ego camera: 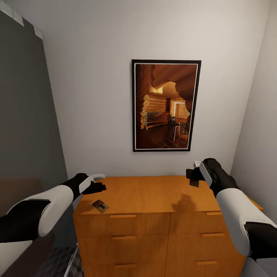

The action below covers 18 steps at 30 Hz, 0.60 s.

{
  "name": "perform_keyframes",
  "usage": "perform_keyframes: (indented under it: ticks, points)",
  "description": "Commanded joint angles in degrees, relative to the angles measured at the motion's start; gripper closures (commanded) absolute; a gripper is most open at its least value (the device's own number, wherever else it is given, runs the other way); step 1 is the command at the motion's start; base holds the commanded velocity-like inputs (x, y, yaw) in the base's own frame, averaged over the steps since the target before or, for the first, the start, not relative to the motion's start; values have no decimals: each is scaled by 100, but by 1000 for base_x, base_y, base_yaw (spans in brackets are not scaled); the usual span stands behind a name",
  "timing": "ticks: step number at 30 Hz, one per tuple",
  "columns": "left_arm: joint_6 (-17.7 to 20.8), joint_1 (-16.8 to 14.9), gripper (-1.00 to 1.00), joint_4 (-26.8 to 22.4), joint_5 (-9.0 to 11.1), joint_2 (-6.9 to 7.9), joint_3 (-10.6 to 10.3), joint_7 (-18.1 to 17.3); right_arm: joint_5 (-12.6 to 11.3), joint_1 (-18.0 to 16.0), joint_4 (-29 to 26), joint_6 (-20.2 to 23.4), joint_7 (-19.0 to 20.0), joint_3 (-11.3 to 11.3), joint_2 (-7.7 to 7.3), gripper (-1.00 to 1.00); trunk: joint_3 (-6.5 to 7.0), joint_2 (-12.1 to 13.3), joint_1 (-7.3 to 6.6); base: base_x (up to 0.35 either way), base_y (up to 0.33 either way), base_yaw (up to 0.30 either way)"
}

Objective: Take the four mousetraps from the cabinet in the bathroom and place them on the bathroom floor. Make sure all four end up on the same floor surface, and ensure that at least two of them are either under or directly next to the same bathroom sink.

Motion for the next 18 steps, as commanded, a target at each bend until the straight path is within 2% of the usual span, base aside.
perform_keyframes:
  ticks: [1,18]
  points:
    - [27,-4,-100,-7,49,1,-40,5,-33,-4,-5,22,-1,-10,0,100,-9,-7,1,-1,0,35]
    - [53,-4,-100,-7,51,-40,-45,50,-27,-4,-5,15,1,-18,-1,100,-9,-7,1,0,0,6]
